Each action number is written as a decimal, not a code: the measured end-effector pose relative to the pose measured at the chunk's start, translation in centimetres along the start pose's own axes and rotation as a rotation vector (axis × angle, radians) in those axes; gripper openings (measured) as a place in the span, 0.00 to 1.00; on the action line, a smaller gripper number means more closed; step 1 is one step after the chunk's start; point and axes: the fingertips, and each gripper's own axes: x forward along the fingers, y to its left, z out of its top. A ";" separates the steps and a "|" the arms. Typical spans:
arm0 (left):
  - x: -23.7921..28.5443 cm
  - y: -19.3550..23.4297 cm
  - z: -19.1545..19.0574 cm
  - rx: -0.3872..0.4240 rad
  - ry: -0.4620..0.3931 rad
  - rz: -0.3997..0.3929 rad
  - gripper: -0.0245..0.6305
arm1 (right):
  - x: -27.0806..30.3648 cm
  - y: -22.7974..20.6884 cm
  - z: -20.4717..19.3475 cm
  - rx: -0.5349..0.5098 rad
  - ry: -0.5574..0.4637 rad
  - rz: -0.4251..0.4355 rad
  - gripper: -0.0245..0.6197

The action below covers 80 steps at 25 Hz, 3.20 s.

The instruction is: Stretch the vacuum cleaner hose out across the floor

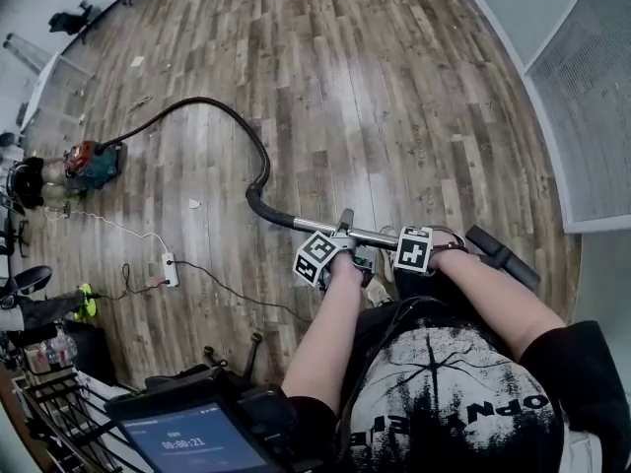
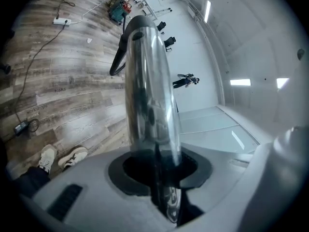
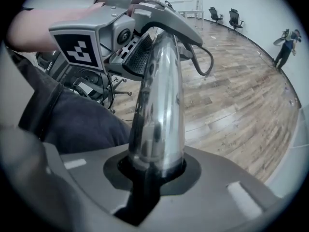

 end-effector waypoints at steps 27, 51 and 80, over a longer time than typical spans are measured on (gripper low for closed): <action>1.8 -3.7 -18.4 -0.026 -0.198 0.063 0.21 | -4.0 -0.5 -19.9 -0.182 -0.017 0.097 0.16; 3.3 -1.1 -29.5 -0.065 0.034 -0.001 0.21 | -2.8 3.3 -29.4 -0.034 0.050 -0.006 0.16; 21.2 -11.5 -45.7 -0.108 -0.094 0.062 0.21 | -11.2 -14.2 -50.3 -0.186 0.039 -0.005 0.16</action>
